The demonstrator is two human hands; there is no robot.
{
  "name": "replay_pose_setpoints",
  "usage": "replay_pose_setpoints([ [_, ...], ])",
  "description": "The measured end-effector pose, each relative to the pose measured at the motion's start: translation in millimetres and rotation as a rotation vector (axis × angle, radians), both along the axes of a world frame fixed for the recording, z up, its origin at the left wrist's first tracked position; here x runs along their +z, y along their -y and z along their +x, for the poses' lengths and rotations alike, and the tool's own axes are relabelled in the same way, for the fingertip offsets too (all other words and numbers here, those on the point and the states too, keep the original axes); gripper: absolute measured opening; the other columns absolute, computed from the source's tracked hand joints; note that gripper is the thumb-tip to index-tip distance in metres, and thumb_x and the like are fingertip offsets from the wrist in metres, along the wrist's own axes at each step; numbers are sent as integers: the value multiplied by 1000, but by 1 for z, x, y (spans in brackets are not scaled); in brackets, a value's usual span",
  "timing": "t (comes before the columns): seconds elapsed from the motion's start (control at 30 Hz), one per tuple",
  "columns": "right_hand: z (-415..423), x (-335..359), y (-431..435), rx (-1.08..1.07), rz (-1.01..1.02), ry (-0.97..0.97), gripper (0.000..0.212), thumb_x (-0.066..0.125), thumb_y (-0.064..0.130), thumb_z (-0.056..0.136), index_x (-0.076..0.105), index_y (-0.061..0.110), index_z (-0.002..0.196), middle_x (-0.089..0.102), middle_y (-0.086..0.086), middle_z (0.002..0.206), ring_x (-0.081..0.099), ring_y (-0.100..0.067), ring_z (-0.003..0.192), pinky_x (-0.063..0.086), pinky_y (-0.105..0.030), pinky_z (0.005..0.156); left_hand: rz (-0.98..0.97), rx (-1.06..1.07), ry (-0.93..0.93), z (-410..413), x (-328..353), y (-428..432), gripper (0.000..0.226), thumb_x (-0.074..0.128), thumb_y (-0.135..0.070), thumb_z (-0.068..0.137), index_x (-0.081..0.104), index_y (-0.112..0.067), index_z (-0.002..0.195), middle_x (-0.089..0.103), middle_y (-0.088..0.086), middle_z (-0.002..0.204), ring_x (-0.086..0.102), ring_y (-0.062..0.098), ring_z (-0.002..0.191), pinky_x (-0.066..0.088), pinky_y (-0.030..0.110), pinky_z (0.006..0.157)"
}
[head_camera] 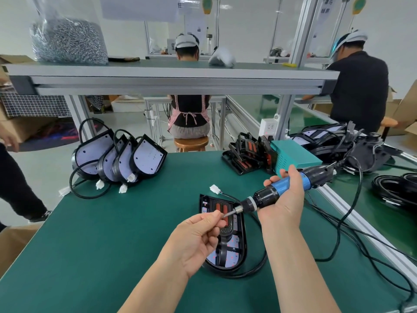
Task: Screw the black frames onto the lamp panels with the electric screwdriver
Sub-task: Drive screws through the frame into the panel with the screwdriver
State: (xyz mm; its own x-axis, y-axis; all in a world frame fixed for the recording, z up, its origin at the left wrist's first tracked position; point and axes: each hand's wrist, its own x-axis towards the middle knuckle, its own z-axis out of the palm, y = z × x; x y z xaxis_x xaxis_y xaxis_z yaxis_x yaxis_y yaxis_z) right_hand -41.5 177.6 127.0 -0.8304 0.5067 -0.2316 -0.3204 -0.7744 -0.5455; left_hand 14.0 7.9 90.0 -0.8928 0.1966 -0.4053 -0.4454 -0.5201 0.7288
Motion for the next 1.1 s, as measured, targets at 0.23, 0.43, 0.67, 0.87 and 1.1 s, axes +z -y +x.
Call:
replay_pose_setpoints([
  [0.23, -1, -2, -2, -13, -6, 11, 18, 70, 30, 94, 59, 18, 87, 59, 8, 53, 57, -8, 44, 49, -17, 48, 70, -47, 11, 0, -2, 5, 21, 71, -3, 71, 79, 3, 89, 75, 20, 94, 68, 13, 62, 55, 19, 55],
  [0.43, 1, -3, -3, -6, 7, 20, 18, 69, 32, 94, 59, 18, 88, 58, 7, 55, 57, -9, 45, 49, -17, 48, 90, -39, 25, 1, -3, 3, 18, 70, 2, 70, 80, 2, 85, 74, 23, 96, 70, 16, 64, 56, 21, 56],
  [0.67, 1, -6, -3, -9, 25, 32, 19, 71, 33, 92, 60, 18, 89, 59, 6, 56, 58, -9, 46, 49, -17, 48, 76, -26, 4, 3, -4, -1, 18, 70, 3, 70, 79, 2, 86, 74, 23, 96, 70, 17, 65, 55, 21, 57],
  [0.87, 1, -9, -3, -7, 47, 44, 19, 72, 33, 90, 60, 18, 90, 59, 6, 57, 58, -9, 47, 48, -18, 47, -170, 76, -180, 9, -8, -8, 15, 64, 7, 88, 76, -2, 93, 76, 22, 96, 69, 14, 69, 53, 22, 67],
  [1.1, 1, -9, -7, -12, 27, 76, 19, 72, 33, 91, 60, 18, 90, 60, 9, 55, 59, -7, 45, 48, -17, 46, -595, 230, -547, 21, -14, -22, 35, 68, 1, 90, 80, -31, 85, 78, -1, 88, 73, 11, 83, 52, 14, 75],
])
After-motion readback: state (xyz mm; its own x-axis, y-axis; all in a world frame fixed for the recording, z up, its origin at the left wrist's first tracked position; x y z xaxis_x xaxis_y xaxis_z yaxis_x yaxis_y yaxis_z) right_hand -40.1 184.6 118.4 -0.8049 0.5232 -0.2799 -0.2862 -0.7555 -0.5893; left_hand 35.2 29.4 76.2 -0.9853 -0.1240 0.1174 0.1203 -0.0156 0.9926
